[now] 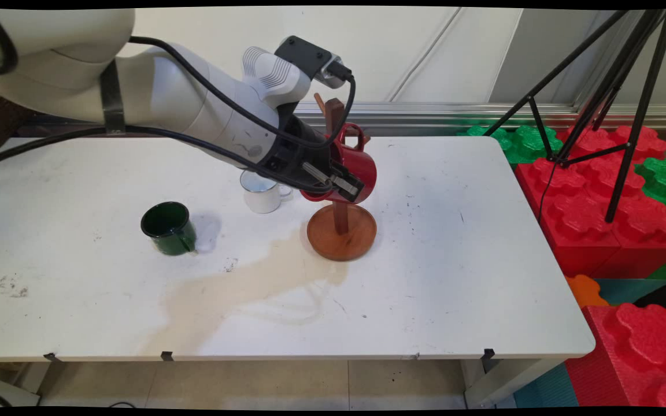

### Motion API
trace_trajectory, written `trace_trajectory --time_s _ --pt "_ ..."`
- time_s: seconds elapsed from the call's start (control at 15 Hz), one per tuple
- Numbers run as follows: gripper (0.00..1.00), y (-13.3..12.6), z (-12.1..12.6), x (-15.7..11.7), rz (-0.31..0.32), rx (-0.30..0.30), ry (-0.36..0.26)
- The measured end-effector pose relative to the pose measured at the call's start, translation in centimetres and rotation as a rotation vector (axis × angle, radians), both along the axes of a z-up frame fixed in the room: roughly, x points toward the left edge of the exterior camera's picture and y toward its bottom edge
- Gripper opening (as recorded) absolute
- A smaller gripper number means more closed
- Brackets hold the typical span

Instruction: Place the picked object on the table

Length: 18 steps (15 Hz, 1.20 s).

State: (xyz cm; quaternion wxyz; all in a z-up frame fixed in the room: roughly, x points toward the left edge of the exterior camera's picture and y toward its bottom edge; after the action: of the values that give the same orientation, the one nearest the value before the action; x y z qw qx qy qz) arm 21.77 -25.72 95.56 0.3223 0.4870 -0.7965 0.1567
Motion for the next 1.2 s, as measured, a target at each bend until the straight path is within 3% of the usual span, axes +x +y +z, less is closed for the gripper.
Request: trace_trajectory --time_s 0.47,1.2 --pt "0.0 1.3 0.8 -0.6 -0.001 0.006 0.012" --pt "0.0 2.7 1.9 -2.6 -0.093 -0.004 0.07"
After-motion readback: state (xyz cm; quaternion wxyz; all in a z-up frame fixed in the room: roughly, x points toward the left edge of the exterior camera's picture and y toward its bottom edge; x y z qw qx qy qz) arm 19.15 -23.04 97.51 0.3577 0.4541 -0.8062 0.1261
